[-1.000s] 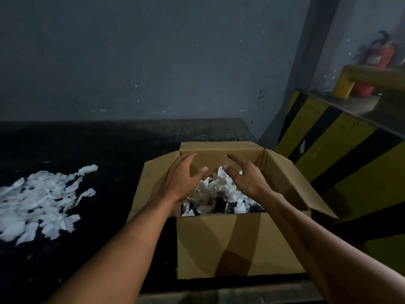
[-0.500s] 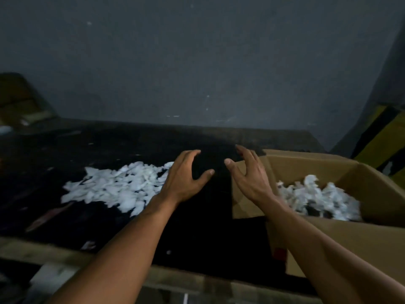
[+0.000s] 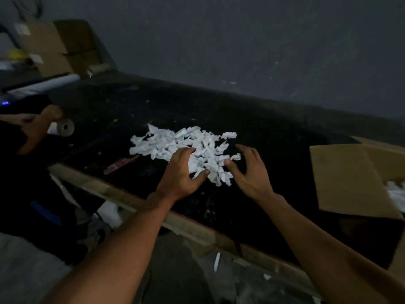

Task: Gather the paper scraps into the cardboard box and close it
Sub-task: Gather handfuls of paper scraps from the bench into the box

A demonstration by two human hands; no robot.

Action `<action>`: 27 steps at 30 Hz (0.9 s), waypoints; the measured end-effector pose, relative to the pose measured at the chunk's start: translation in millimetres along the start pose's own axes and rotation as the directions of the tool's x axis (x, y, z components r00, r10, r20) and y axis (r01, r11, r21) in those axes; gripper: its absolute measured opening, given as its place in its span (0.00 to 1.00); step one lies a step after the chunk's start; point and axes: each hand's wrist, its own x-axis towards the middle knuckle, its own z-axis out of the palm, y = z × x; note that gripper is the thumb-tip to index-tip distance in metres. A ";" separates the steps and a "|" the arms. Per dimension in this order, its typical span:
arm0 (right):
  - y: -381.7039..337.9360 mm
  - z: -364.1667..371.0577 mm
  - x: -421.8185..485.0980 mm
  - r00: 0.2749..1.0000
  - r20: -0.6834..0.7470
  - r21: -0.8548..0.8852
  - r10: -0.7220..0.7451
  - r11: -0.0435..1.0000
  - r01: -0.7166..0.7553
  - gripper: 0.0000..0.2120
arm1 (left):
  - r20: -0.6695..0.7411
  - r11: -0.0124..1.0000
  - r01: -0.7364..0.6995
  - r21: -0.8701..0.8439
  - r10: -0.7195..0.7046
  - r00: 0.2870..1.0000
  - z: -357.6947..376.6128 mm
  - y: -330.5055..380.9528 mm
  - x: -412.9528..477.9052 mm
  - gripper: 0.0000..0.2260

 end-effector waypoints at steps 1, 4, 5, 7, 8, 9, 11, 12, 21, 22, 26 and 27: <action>4.2 8.7 1.3 1.000 0.010 -0.004 -0.001 1.000 0.001 0.29 | -0.001 1.000 0.016 0.009 -0.016 1.000 2.2 -7.8 -2.5 0.32; 20.4 33.5 8.6 0.999 0.044 0.001 0.006 1.000 -0.006 0.28 | 0.009 0.997 0.067 0.030 -0.067 0.998 11.4 -29.4 -5.7 0.32; 25.8 40.3 10.4 0.998 0.058 0.002 0.011 1.000 -0.011 0.28 | 0.011 0.997 0.064 0.038 -0.065 0.998 14.2 -34.5 -5.6 0.32; 37.9 56.2 15.1 0.996 0.091 0.011 0.023 1.000 -0.025 0.29 | 0.027 0.995 0.093 0.047 -0.094 0.995 21.6 -46.8 -3.7 0.30; 43.5 63.7 17.7 0.994 0.103 0.018 0.024 1.000 -0.026 0.29 | 0.037 0.992 0.112 0.051 -0.114 0.993 25.5 -52.5 -1.7 0.29; 49.2 70.8 19.9 0.993 0.114 0.020 0.022 1.000 -0.024 0.29 | 0.043 0.991 0.118 0.058 -0.121 0.992 29.9 -58.0 0.1 0.29; 59.5 83.5 24.5 0.989 0.146 0.020 0.023 0.999 -0.026 0.29 | 0.054 0.990 0.111 0.086 -0.115 0.992 40.5 -68.9 4.0 0.27; 64.5 89.2 27.0 0.986 0.164 0.014 0.028 0.999 -0.031 0.29 | 0.063 0.989 0.114 0.097 -0.120 0.991 46.3 -73.6 6.1 0.26; 110.8 130.8 43.1 0.974 0.220 -0.006 0.055 0.998 -0.055 0.28 | 0.142 0.982 0.166 0.092 -0.178 0.974 101.7 -107.6 22.6 0.25; 113.8 134.5 44.5 0.974 0.220 -0.004 0.056 0.998 -0.057 0.28 | 0.150 0.982 0.167 0.087 -0.179 0.972 104.9 -111.3 24.1 0.25; 122.7 151.4 56.2 0.975 0.220 -0.034 0.040 0.999 -0.033 0.30 | 0.196 0.983 0.158 0.095 -0.174 0.965 118.9 -131.8 36.9 0.29; 124.3 154.8 58.8 0.972 0.228 -0.048 0.050 0.998 -0.040 0.30 | 0.217 0.984 0.135 0.117 -0.158 0.963 122.9 -138.1 40.3 0.30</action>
